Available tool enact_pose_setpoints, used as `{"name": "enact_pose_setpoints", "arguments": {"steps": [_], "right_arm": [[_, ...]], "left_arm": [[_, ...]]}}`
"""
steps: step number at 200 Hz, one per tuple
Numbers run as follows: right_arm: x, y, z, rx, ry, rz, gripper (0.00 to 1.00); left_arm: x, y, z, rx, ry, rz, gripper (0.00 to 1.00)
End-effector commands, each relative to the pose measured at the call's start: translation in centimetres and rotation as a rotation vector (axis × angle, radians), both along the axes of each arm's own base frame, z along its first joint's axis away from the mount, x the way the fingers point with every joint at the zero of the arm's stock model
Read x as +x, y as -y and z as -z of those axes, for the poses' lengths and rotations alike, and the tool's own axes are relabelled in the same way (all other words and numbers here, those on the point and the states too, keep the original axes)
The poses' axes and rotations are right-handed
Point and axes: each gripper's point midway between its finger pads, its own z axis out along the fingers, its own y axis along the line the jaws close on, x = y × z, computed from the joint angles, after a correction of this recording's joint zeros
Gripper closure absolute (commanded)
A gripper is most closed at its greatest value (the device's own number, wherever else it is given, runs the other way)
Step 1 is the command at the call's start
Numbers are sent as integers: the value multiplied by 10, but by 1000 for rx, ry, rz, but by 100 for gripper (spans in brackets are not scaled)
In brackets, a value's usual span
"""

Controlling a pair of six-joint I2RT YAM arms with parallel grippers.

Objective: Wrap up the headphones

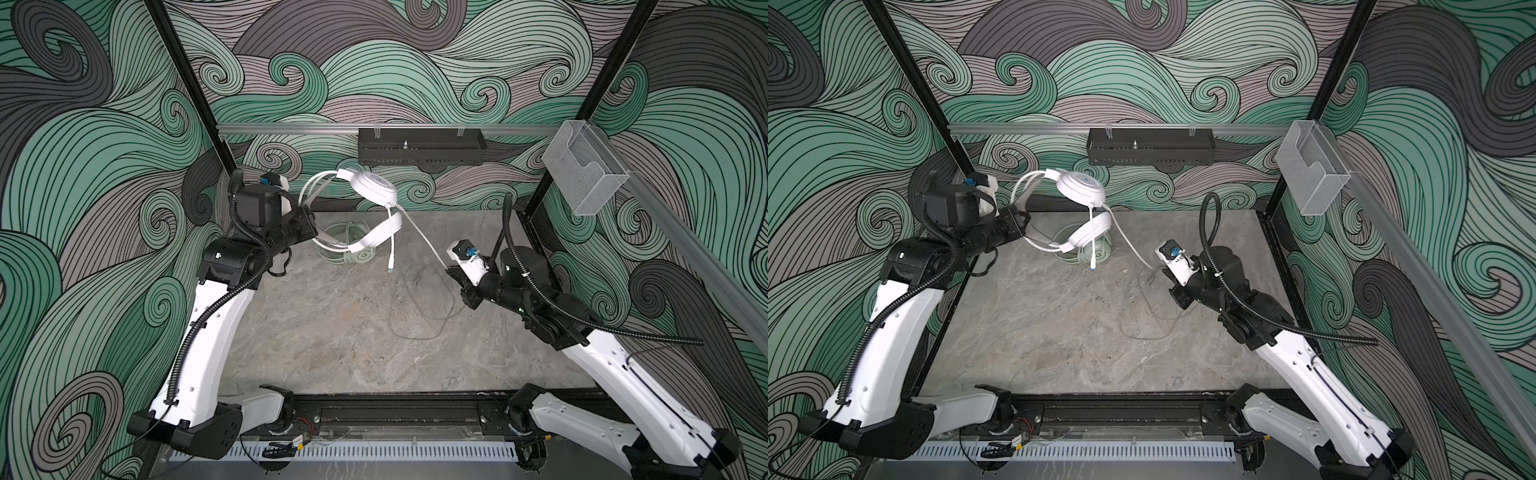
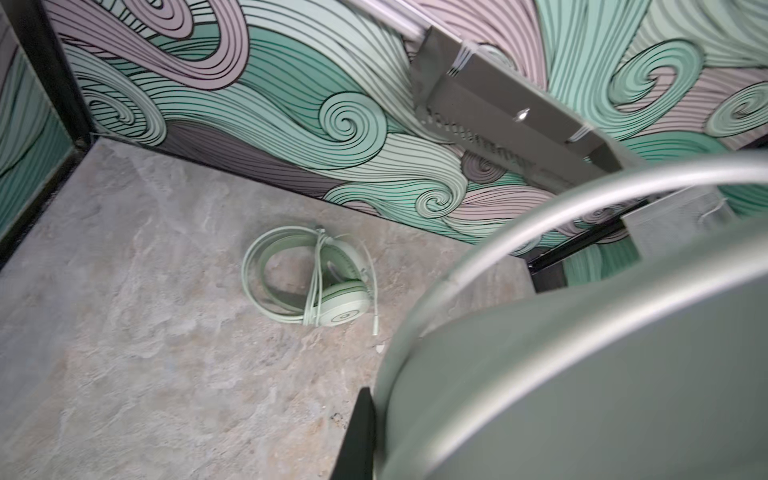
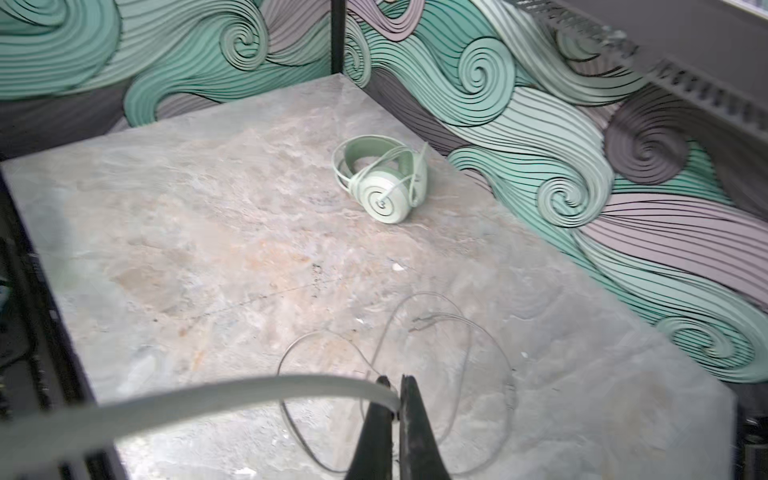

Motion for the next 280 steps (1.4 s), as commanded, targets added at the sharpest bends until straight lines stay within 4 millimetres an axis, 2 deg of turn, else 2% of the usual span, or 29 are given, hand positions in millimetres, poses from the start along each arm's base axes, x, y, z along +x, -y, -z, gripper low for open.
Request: {"name": "enact_pose_setpoints", "arguments": {"steps": [1,28,48,64,111,134,152,184,212,258,280], "right_arm": [[-3,31,-8,-209,87,56,100],[-6,30,-26,-297,182,10,100],[-7,20,-40,-336,244,-25,100],[-11,6,-53,-345,297,-75,100],[-22,-45,-95,-362,412,-189,100],[-20,-60,-109,-361,433,-198,100],[-15,-70,-106,-385,407,-215,100],[0,-81,-83,-452,338,-189,100],[10,-86,-69,-461,266,-149,100],[25,-77,-51,-419,137,-77,100],[24,-73,-48,-411,122,-80,100]], "left_arm": [[0,-12,-7,81,87,-16,100],[-2,-13,19,147,62,15,100],[-4,-12,33,178,40,39,100],[-7,-8,39,203,36,69,100],[-24,35,50,412,51,284,100],[-31,52,63,506,36,358,100],[-37,64,70,526,44,408,100],[-51,92,73,534,76,527,100],[-61,108,74,513,86,601,100],[-77,127,69,392,97,671,100],[-83,129,70,347,93,676,100]]}}
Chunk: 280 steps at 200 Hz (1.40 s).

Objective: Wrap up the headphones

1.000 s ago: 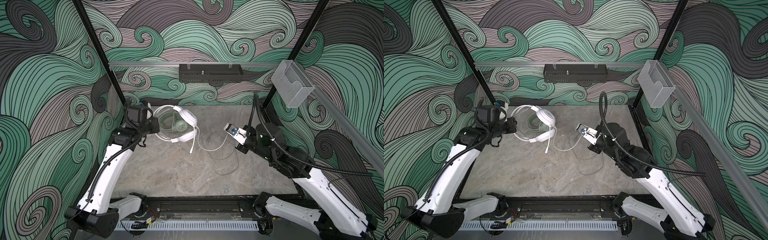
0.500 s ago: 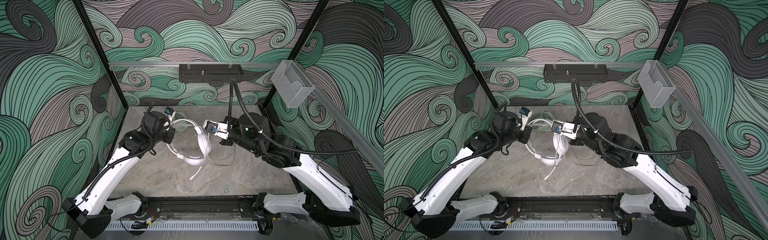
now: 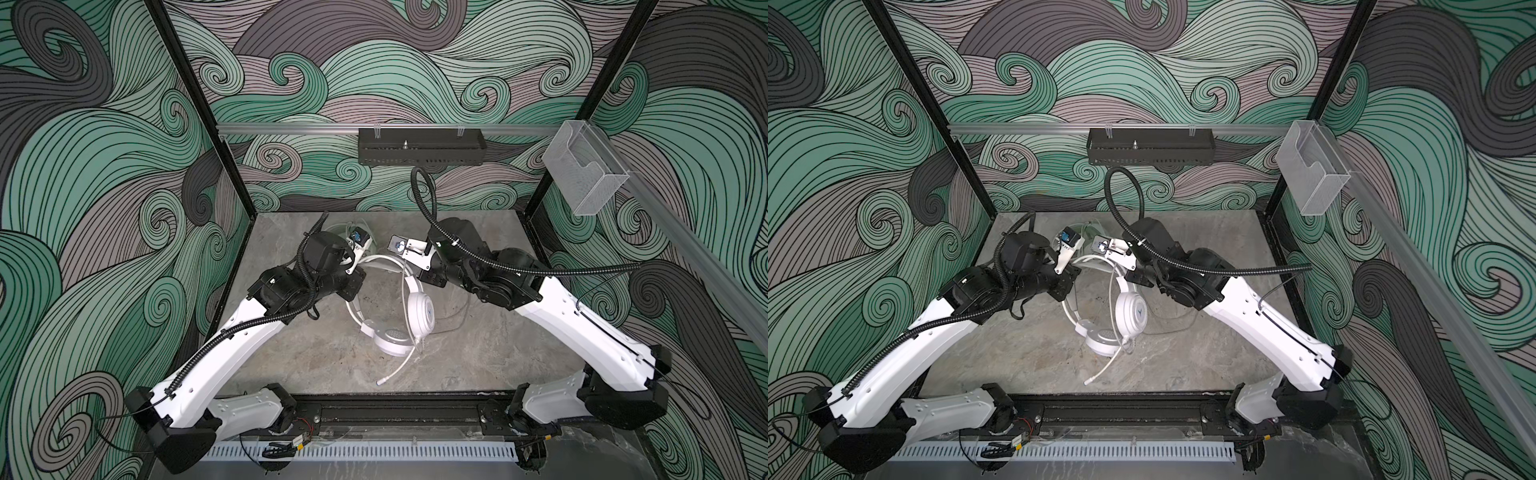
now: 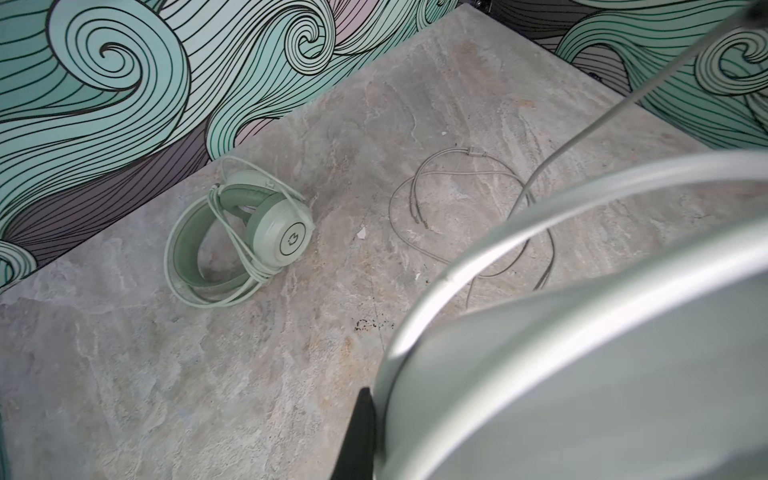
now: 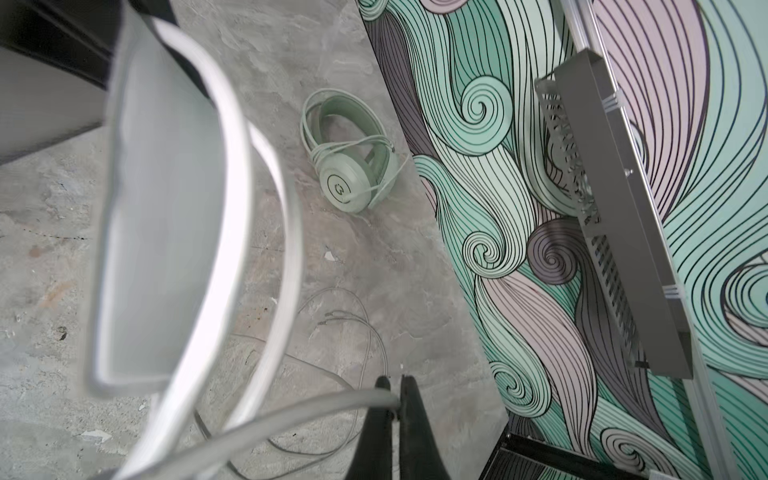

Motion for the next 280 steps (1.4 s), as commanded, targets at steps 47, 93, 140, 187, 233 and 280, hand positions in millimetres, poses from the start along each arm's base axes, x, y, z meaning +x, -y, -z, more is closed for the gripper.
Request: {"name": "enact_pose_setpoints", "arguments": {"steps": [47,93,140,187,233,280], "right_arm": [[-8,7,-6,65,-38,9,100],[-8,10,-4,60,-37,18,90],[-8,13,-9,86,-16,23,78],[-9,18,-13,104,2,33,66],[-8,25,-16,136,6,50,52],[-1,45,-33,273,2,103,41]], "left_arm": [[-21,26,-28,-257,-25,75,100],[-24,32,-32,-333,-35,81,100],[-24,32,-35,-376,-37,65,100],[-24,36,-39,-431,-47,62,100],[-26,36,-47,-488,-48,49,100],[-28,30,-64,-552,-29,14,100]]}}
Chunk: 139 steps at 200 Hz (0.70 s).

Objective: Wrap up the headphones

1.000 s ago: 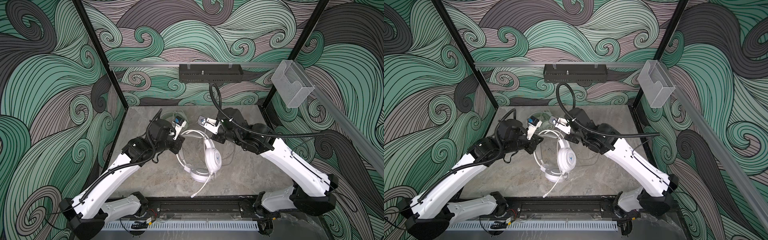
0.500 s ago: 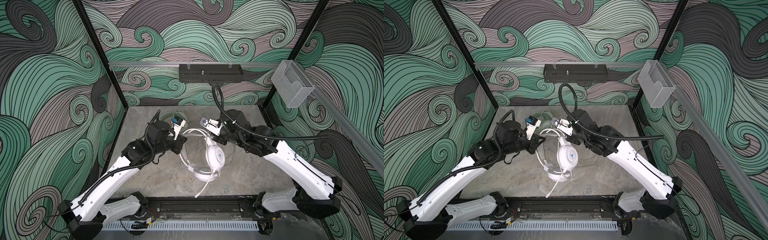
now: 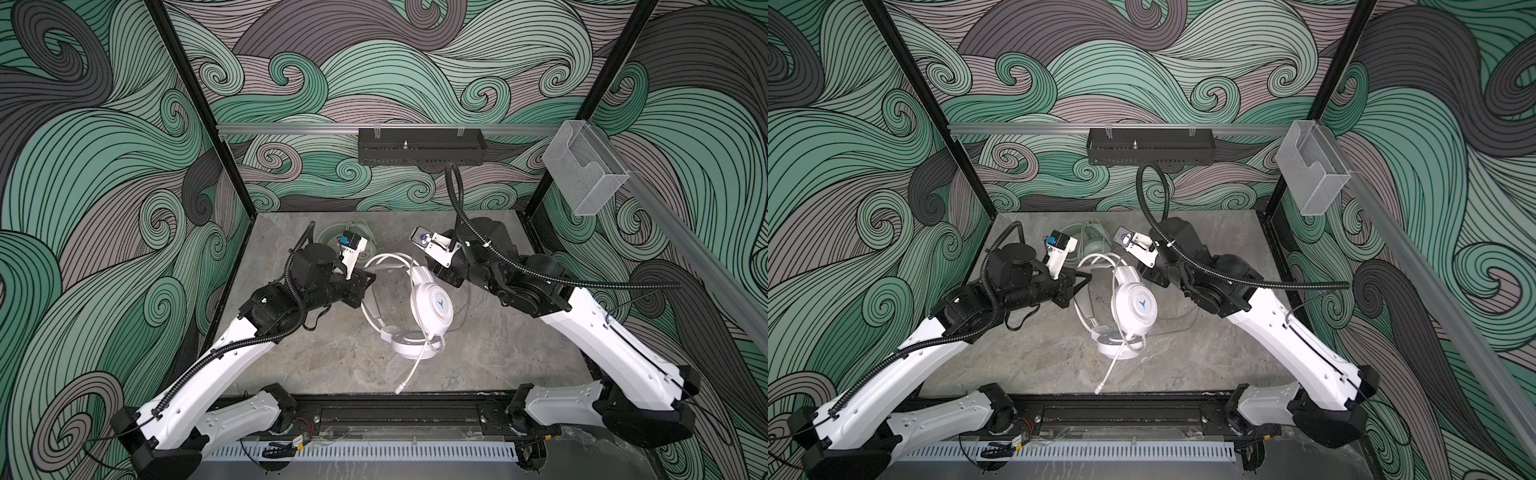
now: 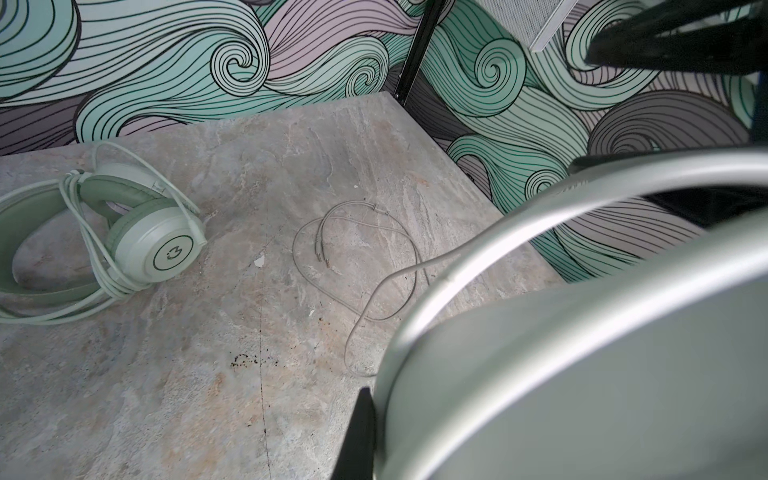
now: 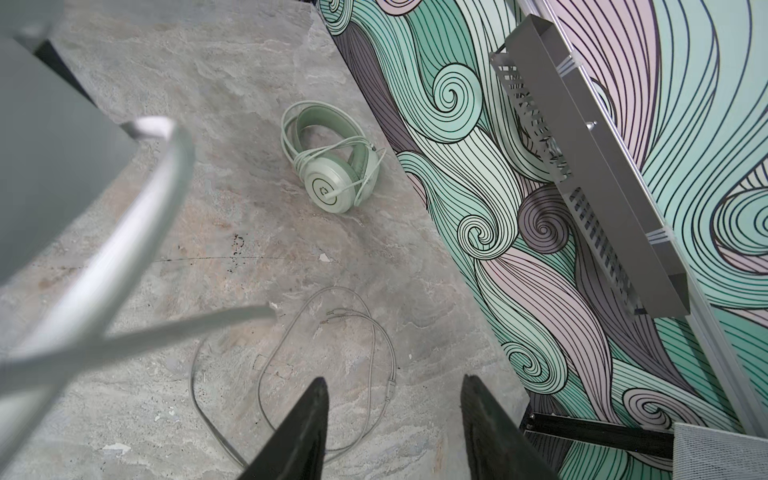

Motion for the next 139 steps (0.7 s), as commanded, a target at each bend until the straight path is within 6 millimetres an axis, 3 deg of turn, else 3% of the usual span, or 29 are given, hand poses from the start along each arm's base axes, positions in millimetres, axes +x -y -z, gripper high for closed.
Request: {"name": "enact_pose_setpoints", "arguments": {"steps": [1,37,75,96,139], "right_arm": [[3,10,-16,124,2,28,41],[12,25,-9,279,-78,78,34],[-3,20,14,515,-64,-56,32],[3,29,24,658,-98,-37,30],[7,31,54,794,-207,-37,29]], "left_arm": [[-3,2,-43,-142,59,-13,100],[2,-11,-67,-127,96,-80,100],[5,-17,-104,-136,138,-114,100],[6,-21,-123,-152,148,-139,100],[10,-21,-132,-145,128,-155,100]]}}
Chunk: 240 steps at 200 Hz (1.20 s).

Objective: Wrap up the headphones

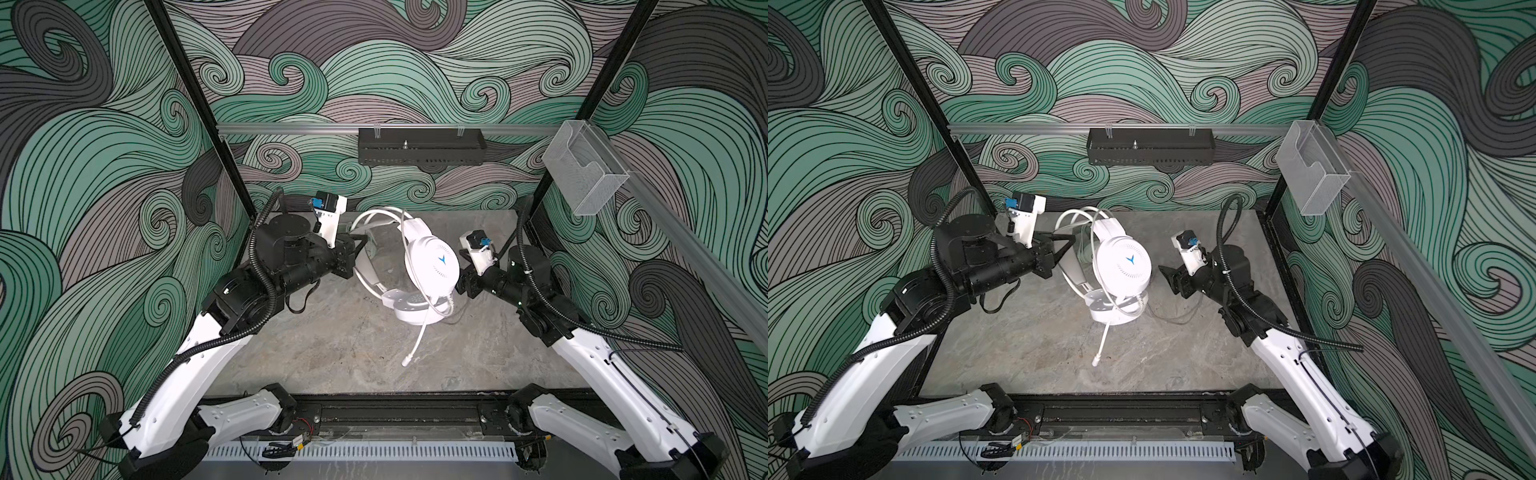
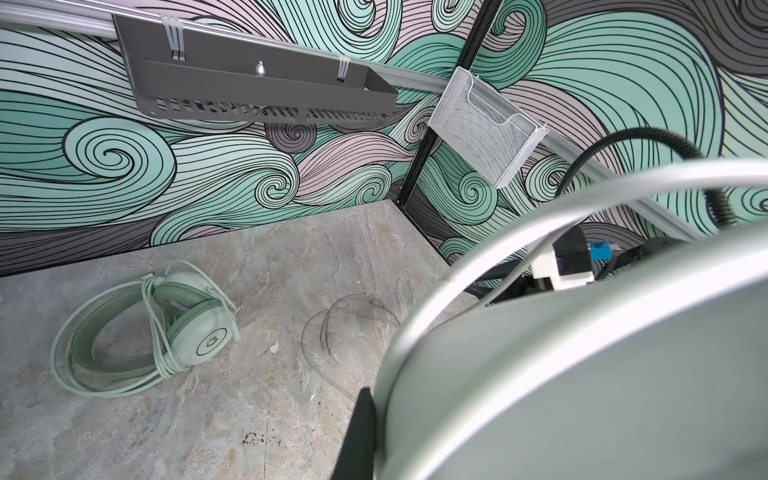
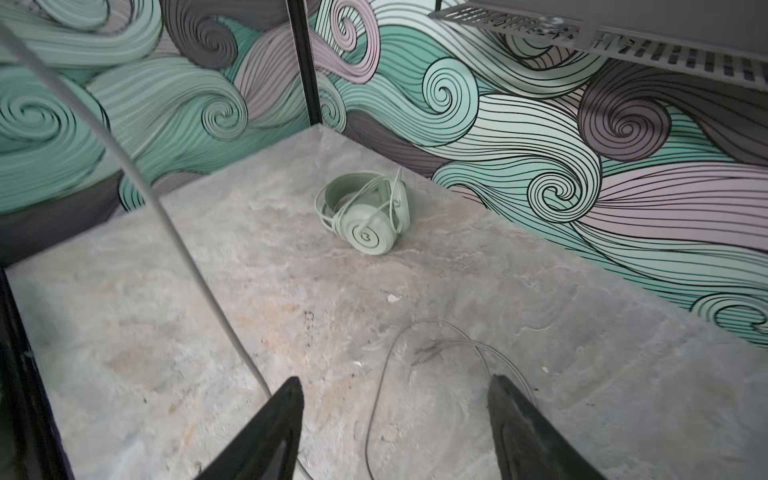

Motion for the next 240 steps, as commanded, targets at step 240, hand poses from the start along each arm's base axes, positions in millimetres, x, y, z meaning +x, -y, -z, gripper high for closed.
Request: {"name": "enact_pose_setpoints", "arguments": {"steps": [240], "right_arm": [[1,-115,79,216,-215,-378,28]], "left_arm": [[-4,6,-65,-222,-32,-4,100]]}}
